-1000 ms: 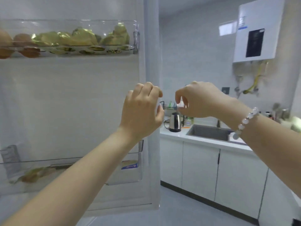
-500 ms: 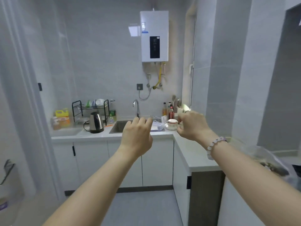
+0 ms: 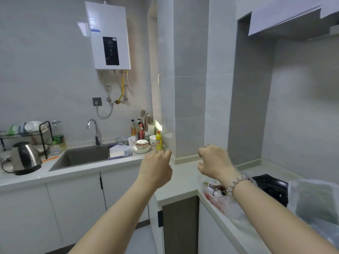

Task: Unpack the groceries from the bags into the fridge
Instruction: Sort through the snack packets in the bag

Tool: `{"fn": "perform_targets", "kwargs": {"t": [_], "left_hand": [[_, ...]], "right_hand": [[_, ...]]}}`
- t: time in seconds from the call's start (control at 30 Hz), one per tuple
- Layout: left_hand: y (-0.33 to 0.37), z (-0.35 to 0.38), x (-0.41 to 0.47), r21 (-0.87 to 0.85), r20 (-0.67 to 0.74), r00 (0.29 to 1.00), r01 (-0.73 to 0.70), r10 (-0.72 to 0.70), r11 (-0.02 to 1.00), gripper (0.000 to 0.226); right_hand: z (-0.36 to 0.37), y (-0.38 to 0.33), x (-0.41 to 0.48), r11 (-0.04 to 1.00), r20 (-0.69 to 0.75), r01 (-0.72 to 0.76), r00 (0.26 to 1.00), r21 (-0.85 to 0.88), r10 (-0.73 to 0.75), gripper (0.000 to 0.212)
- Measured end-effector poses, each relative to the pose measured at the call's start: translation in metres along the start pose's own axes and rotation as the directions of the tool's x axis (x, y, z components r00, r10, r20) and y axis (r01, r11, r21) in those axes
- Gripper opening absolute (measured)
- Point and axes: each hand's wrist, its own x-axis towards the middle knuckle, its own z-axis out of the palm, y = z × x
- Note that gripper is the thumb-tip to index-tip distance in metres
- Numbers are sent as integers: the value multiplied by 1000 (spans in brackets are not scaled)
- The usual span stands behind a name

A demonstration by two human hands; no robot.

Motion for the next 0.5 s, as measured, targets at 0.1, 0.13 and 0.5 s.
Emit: {"fn": "perform_targets", "kwargs": {"t": [0.1, 0.13, 0.5], "left_hand": [[34, 31, 24, -46, 65, 996, -54, 57, 997, 17], [44, 40, 29, -51, 84, 994, -72, 76, 996, 15], [120, 101, 80, -143, 234, 949, -182, 212, 973, 11]], "right_hand": [[20, 46, -5, 994, 44, -107, 993, -7, 107, 19], [25, 60, -9, 990, 62, -139, 988, -11, 140, 19], [68, 135, -27, 964, 179, -260, 948, -50, 264, 26]]}}
